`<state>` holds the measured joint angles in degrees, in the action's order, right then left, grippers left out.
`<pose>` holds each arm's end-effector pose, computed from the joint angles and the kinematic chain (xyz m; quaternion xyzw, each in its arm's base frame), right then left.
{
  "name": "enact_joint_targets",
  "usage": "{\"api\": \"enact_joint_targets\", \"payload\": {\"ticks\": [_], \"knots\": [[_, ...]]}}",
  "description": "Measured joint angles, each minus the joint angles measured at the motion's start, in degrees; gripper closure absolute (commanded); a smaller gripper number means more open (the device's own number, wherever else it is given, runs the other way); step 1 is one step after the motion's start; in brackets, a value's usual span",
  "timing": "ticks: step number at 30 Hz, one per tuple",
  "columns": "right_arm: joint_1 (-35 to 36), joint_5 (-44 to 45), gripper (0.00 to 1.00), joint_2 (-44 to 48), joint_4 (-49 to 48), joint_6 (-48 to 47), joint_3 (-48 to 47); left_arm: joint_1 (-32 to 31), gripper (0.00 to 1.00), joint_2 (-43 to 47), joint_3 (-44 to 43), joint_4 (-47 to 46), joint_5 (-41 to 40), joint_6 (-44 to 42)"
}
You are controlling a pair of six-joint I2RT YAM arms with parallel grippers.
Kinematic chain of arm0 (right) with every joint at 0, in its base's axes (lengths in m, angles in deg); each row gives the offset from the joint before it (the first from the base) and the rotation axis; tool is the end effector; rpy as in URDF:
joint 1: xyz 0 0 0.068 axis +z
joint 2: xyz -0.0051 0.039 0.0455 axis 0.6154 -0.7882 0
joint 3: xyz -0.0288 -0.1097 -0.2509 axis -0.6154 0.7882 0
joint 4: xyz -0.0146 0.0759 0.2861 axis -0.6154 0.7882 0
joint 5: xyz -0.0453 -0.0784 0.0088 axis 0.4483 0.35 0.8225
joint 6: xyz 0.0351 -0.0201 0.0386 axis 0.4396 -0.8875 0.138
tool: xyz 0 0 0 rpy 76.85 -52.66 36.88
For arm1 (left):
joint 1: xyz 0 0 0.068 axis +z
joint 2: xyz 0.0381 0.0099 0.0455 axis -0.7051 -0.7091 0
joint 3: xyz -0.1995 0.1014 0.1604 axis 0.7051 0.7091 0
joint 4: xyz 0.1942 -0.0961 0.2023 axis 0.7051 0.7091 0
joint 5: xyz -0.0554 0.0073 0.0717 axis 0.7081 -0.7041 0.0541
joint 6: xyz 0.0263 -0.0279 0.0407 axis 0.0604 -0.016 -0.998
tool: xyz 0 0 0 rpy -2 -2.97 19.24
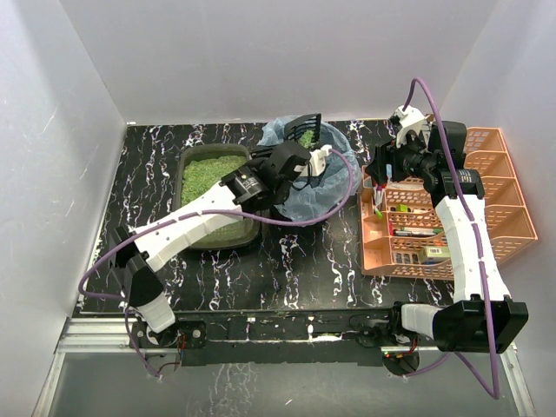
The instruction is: Clean the litter box
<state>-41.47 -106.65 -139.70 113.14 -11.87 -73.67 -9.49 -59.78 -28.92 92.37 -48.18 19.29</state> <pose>0.2920 0.0020 0.3876 -0.2065 0.8347 0.1591 0.4851 0.2668 -0.3238 0.3960 0.4782 0.6667 0.3015 0.4857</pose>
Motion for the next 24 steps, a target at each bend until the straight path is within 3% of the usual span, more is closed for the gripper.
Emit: {"api": "enact_joint_targets", "payload": {"ticks": [6,11,24], "knots": [[0.0,-0.3,0.32,0.0,0.0,0.0,0.0,-1.2,1.00,2.3,11.8,-19.4,-6.2,-17.6],[0.0,-0.3,0.32,0.0,0.0,0.0,0.1,-1.7,1.00,2.6,14.4,-30.0,-8.4,-26.9],[0.0,-0.3,0.32,0.1,0.0,0.0,0.1,-1.8,1.00,6.4,20.8,-47.0,-9.0,-40.2]]}}
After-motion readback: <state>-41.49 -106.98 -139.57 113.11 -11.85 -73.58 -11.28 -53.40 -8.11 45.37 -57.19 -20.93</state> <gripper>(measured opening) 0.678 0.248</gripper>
